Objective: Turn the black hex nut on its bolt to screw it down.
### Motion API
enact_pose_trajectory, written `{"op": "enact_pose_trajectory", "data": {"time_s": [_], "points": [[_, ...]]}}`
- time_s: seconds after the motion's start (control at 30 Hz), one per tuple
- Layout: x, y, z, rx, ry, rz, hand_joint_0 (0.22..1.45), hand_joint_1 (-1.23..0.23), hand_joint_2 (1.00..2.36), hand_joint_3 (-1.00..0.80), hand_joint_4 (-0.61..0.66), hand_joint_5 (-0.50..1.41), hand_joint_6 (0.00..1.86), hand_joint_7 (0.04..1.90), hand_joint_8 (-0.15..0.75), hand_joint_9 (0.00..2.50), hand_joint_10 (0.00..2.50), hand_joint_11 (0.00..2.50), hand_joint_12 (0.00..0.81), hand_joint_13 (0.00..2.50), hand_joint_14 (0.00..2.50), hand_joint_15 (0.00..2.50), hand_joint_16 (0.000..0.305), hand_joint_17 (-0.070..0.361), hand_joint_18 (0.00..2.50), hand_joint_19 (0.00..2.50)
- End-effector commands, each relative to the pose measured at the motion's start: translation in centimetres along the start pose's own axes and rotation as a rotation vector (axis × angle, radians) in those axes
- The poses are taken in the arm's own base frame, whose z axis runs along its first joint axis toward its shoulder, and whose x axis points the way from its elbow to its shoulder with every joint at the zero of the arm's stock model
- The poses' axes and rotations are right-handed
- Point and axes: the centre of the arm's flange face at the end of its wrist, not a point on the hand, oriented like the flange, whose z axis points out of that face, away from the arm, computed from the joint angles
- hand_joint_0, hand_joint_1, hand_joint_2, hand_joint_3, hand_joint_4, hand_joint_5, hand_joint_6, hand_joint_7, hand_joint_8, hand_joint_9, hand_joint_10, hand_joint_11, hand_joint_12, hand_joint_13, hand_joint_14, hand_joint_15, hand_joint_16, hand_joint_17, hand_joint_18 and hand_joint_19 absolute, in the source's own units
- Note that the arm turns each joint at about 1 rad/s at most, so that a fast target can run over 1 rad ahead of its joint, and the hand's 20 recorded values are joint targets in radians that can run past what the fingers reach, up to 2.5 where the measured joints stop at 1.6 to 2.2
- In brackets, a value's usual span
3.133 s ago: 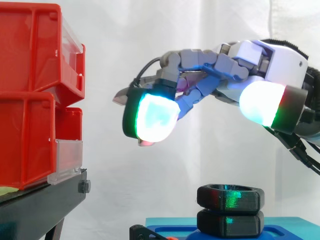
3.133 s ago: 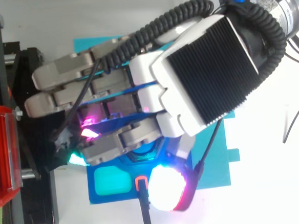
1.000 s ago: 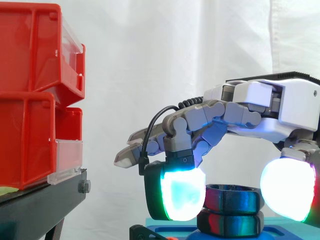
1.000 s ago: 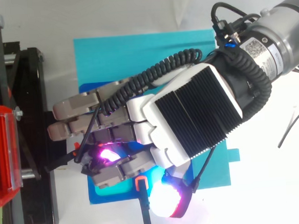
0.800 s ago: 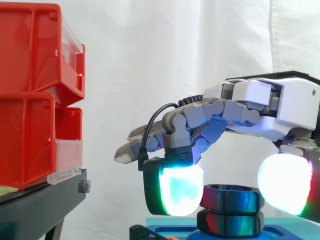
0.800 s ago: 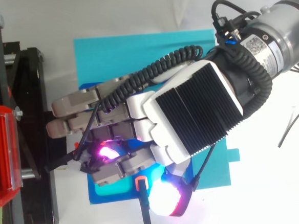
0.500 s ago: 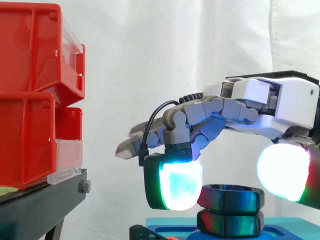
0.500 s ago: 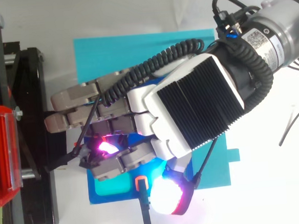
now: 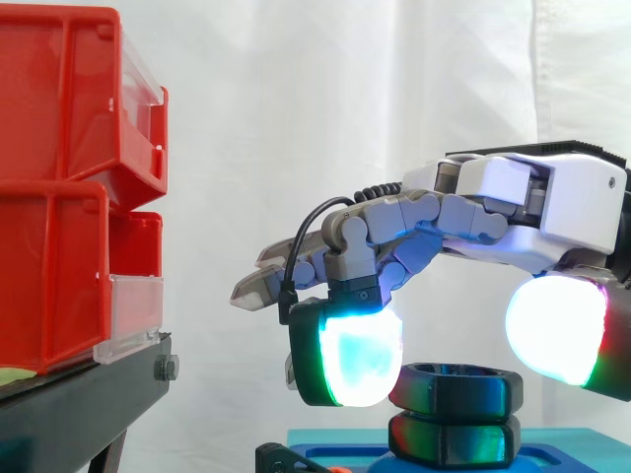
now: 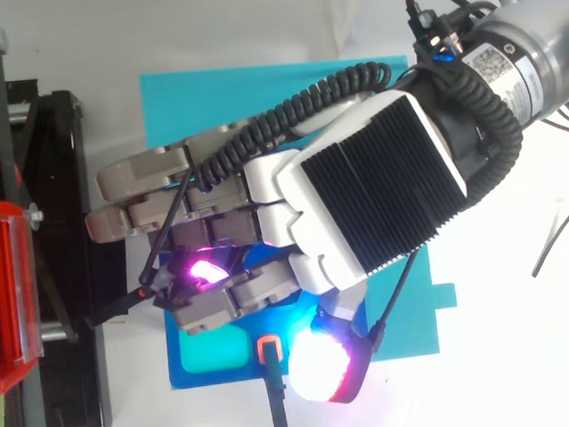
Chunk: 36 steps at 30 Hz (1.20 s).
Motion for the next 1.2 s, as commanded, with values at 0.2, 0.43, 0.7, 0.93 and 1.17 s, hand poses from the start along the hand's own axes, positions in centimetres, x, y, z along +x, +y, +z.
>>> {"op": "enact_pose_trajectory", "data": {"time_s": [0.2,0.43,0.7,0.93,1.17], "points": [[0.1,-0.6,-0.6,-0.001,0.002,-0.006,0.44,-0.14,1.00,-0.50,0.21,-0.02,0.56,1.43,0.316,0.88,0.00,0.15,0.397,0.49,0.00,0.00,0.063,0.142,0.38,0.10],[0.1,-1.3,-1.5,-0.008,0.003,-0.013,0.44,-0.14,1.00,-0.50,0.21,-0.02,0.57,1.43,0.316,0.89,0.00,0.15,0.394,0.50,0.00,0.00,0.063,0.141,0.39,0.10],[0.1,-2.4,-2.7,-0.010,0.005,-0.020,0.44,-0.13,1.00,-0.50,0.22,-0.02,0.57,1.43,0.314,0.90,0.00,0.15,0.393,0.50,0.00,0.00,0.062,0.140,0.39,0.10],[0.0,-2.9,-3.6,-0.027,0.006,-0.016,0.45,-0.13,1.00,-0.50,0.22,-0.02,0.56,1.44,0.313,0.90,0.00,0.15,0.393,0.50,0.00,0.00,0.062,0.140,0.39,0.10],[-1.9,-2.8,-1.9,-0.040,-0.016,0.005,0.45,-0.14,1.00,-0.50,0.22,-0.02,0.55,1.44,0.316,0.90,0.00,0.15,0.393,0.50,0.00,0.00,0.063,0.141,0.40,0.10]]}}
